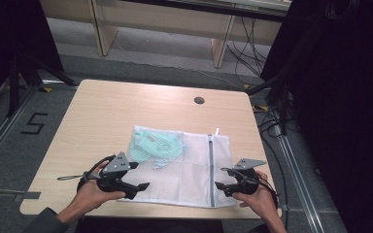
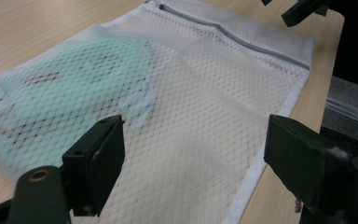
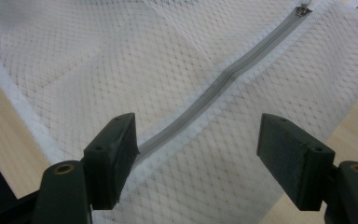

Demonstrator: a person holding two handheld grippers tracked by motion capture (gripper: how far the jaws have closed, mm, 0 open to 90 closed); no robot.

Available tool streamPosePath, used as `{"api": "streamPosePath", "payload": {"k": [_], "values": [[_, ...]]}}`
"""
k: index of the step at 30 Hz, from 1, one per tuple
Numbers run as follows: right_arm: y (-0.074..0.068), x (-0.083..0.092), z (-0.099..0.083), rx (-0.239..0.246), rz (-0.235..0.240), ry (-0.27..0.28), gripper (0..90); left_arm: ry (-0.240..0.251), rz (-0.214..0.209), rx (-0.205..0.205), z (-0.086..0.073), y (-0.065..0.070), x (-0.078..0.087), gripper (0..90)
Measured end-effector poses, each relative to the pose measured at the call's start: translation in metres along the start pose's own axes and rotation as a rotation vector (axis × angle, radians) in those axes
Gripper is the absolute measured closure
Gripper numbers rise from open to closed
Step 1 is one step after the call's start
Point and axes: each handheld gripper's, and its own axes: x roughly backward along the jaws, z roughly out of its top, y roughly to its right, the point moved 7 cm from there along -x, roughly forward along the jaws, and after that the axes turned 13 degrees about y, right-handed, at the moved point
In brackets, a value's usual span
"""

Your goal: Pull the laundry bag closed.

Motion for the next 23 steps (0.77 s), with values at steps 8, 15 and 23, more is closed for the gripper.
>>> {"api": "streamPosePath", "payload": {"k": [8, 15, 23], "values": [[-0.011, 0.012, -0.01, 0.002, -0.012, 0.013, 28.3, -0.006, -0.005, -0.009, -0.004, -0.001, 0.008, 20.1], [-0.01, 0.019, -0.014, 0.013, -0.027, -0.03, 27.5, -0.003, 0.011, 0.0, -0.006, -0.002, 0.007, 20.2], [-0.012, 0.016, -0.014, 0.006, -0.04, -0.01, 27.4, -0.006, 0.02, 0.022, -0.008, -0.003, 0.006, 20.3]]}}
